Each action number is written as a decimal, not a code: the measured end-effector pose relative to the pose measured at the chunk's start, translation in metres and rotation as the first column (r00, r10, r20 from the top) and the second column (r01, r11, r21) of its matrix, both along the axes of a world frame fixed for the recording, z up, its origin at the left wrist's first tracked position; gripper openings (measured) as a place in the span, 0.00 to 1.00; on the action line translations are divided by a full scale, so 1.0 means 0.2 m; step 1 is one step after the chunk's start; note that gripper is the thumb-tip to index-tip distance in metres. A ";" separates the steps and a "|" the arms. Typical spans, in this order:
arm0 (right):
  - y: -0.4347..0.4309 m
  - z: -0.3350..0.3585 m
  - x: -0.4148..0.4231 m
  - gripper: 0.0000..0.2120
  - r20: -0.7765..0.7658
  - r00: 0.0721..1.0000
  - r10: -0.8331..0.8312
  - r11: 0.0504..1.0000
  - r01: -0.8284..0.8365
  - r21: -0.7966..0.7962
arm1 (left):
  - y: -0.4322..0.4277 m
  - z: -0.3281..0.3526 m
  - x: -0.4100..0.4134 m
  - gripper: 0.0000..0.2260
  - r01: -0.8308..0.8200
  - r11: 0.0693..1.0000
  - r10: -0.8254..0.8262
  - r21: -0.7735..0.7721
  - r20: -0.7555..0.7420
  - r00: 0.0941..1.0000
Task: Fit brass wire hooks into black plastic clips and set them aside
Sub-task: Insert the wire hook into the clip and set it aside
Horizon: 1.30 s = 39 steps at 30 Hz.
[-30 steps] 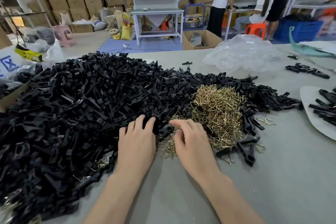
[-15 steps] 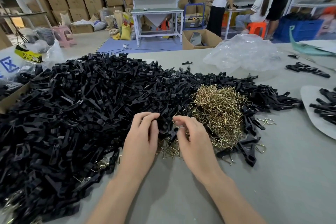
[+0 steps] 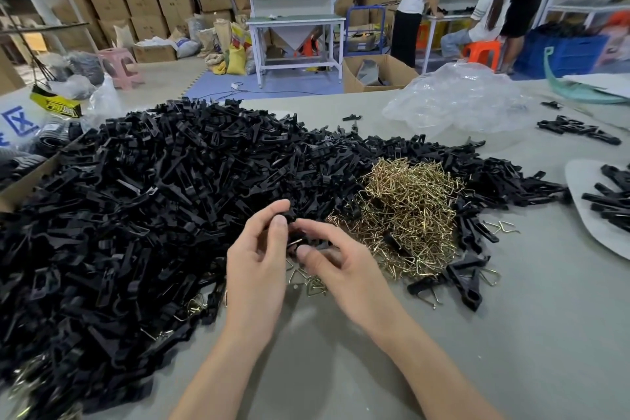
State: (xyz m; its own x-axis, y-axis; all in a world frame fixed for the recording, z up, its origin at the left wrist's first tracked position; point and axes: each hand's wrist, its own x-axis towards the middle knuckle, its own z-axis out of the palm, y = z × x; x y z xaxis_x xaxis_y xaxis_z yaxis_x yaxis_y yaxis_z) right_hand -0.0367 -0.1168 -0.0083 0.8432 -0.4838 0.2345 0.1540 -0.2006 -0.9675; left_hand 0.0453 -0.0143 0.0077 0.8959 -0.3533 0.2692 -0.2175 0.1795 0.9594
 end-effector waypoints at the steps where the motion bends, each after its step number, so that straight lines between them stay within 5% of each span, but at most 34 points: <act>1: 0.00 0.00 0.00 0.15 0.003 1.000 -0.016 0.999 0.017 -0.035 | -0.01 -0.01 -0.01 0.10 -0.003 1.000 0.002 0.026 0.022 1.000; 4: 0.00 -0.01 -0.01 0.12 0.019 0.998 -0.064 0.989 0.066 -0.132 | -0.02 -0.01 -0.03 0.10 -0.007 1.000 0.007 0.012 0.004 1.000; 7: -0.02 -0.03 -0.02 0.12 0.000 0.985 -0.170 0.903 0.156 -0.400 | -0.01 -0.02 0.01 0.10 -0.076 0.997 0.076 -0.018 -0.014 0.997; 10: -0.02 -0.06 -0.01 0.12 -0.013 0.963 -0.268 0.698 0.185 -0.691 | 0.02 -0.05 0.06 0.10 -0.196 0.973 0.177 0.118 0.158 0.972; 13: -0.02 -0.07 0.00 0.13 -0.022 0.955 -0.297 0.591 0.165 -0.789 | 0.04 -0.09 0.12 0.11 -0.288 0.914 0.181 0.285 0.348 0.920; 18: -0.03 -0.07 -0.03 0.22 -0.089 0.962 -0.256 0.602 0.087 -0.793 | 0.03 -0.12 0.16 0.12 -0.468 0.681 -0.035 0.563 0.663 0.747; 23: -0.05 -0.06 -0.05 0.29 -0.165 0.970 -0.177 0.649 -0.011 -0.761 | 0.04 -0.11 0.15 0.10 -0.609 0.459 -0.124 0.647 0.725 0.677; 29: -0.05 -0.05 -0.05 0.24 -0.100 0.967 -0.236 0.761 0.120 -0.638 | 0.10 -0.11 0.20 0.17 -0.441 0.547 -0.211 0.712 0.627 0.750; 35: -0.05 -0.02 -0.05 0.21 -0.012 0.950 -0.312 0.812 0.260 -0.523 | 0.11 -0.10 0.20 0.13 -0.368 0.661 -0.144 0.654 0.592 0.793; 39: -0.05 -0.01 -0.05 0.21 -0.006 0.950 -0.313 0.817 0.266 -0.511 | 0.10 -0.08 0.16 0.12 -0.369 0.627 -0.179 0.686 0.588 0.789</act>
